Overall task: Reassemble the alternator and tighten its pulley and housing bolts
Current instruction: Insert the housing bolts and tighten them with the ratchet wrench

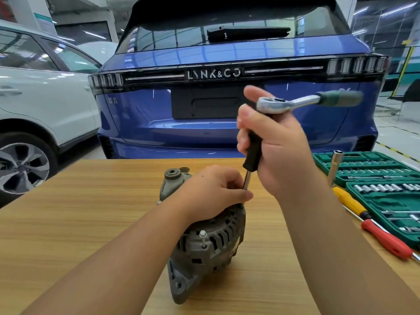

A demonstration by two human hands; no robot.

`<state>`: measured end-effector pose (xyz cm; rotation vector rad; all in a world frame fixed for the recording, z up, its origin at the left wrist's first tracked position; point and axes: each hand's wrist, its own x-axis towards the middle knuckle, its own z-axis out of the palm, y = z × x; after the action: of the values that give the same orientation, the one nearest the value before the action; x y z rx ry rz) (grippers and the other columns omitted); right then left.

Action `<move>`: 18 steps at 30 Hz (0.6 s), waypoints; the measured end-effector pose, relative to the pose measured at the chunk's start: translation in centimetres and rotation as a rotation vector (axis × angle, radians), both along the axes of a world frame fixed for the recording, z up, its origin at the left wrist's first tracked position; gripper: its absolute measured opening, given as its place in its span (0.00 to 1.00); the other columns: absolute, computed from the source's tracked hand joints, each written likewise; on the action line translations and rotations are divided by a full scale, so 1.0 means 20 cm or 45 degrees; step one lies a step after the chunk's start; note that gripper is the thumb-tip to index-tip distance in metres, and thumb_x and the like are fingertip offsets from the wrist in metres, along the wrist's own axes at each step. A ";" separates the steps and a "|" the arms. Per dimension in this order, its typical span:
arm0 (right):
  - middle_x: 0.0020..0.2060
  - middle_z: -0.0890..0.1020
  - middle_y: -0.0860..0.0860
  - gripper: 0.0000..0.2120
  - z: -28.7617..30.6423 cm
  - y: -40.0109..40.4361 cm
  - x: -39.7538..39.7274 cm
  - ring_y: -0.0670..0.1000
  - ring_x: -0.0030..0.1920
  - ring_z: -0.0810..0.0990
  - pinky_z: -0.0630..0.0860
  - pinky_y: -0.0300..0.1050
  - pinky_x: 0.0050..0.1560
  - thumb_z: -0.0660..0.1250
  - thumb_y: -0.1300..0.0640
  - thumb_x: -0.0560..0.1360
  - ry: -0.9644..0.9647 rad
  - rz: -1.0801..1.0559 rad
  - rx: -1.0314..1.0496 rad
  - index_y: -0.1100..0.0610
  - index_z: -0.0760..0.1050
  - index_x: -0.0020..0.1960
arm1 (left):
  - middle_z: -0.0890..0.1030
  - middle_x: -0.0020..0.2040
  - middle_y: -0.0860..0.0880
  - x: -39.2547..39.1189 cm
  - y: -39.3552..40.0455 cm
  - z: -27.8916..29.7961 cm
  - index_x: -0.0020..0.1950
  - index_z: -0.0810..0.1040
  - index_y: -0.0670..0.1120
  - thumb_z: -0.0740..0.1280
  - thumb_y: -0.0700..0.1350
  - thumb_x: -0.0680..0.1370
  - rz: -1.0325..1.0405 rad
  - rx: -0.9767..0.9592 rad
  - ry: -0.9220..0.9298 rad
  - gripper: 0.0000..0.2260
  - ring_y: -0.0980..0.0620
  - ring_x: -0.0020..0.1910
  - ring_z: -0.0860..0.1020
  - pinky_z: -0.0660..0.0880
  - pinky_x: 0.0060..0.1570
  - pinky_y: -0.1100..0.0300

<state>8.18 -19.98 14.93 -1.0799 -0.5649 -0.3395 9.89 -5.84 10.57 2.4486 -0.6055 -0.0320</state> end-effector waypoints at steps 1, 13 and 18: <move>0.36 0.76 0.51 0.14 0.00 0.02 -0.01 0.49 0.32 0.71 0.72 0.42 0.36 0.67 0.64 0.78 -0.090 -0.011 -0.028 0.53 0.75 0.61 | 0.83 0.44 0.60 0.00 0.00 0.00 0.46 0.80 0.60 0.70 0.60 0.78 -0.008 -0.007 0.001 0.06 0.63 0.42 0.80 0.79 0.45 0.57; 0.38 0.80 0.50 0.23 -0.05 0.04 0.01 0.51 0.35 0.74 0.72 0.47 0.36 0.59 0.61 0.73 -0.250 0.074 -0.034 0.45 0.78 0.64 | 0.84 0.49 0.50 -0.04 -0.02 0.02 0.52 0.83 0.48 0.70 0.53 0.80 -0.004 -0.065 0.028 0.09 0.55 0.46 0.81 0.73 0.41 0.67; 0.33 0.78 0.48 0.18 -0.03 0.07 -0.03 0.49 0.32 0.73 0.72 0.42 0.33 0.68 0.44 0.73 -0.128 -0.028 -0.125 0.50 0.76 0.60 | 0.85 0.47 0.50 -0.04 -0.02 0.02 0.53 0.84 0.47 0.71 0.51 0.80 -0.021 -0.106 -0.001 0.09 0.58 0.42 0.80 0.75 0.42 0.73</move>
<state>7.62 -18.60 14.35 -1.1689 -0.6653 -0.3899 9.02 -6.20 10.94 2.3637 -0.6153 -0.0119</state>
